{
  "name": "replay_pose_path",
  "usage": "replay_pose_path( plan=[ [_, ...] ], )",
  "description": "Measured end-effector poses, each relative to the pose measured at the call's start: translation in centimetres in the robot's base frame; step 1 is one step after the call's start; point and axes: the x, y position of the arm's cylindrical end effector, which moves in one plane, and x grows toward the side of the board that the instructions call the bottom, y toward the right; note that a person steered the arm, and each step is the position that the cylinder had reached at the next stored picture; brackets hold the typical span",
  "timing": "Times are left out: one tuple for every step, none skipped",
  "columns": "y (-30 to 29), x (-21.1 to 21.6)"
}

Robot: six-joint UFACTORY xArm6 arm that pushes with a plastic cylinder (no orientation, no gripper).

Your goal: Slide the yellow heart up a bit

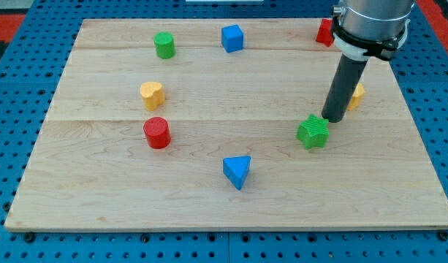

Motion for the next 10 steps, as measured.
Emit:
replay_pose_path(
  plan=[
    [-0.6, -1.6],
    [-2.1, -4.5],
    [-2.1, -4.6],
    [-2.2, -4.9],
    [-5.4, -6.6],
    [-6.6, -7.1],
    [-8.5, -7.1],
    [-16.2, -7.1],
    [-17.1, -7.1],
    [-17.4, -6.9]
  ],
)
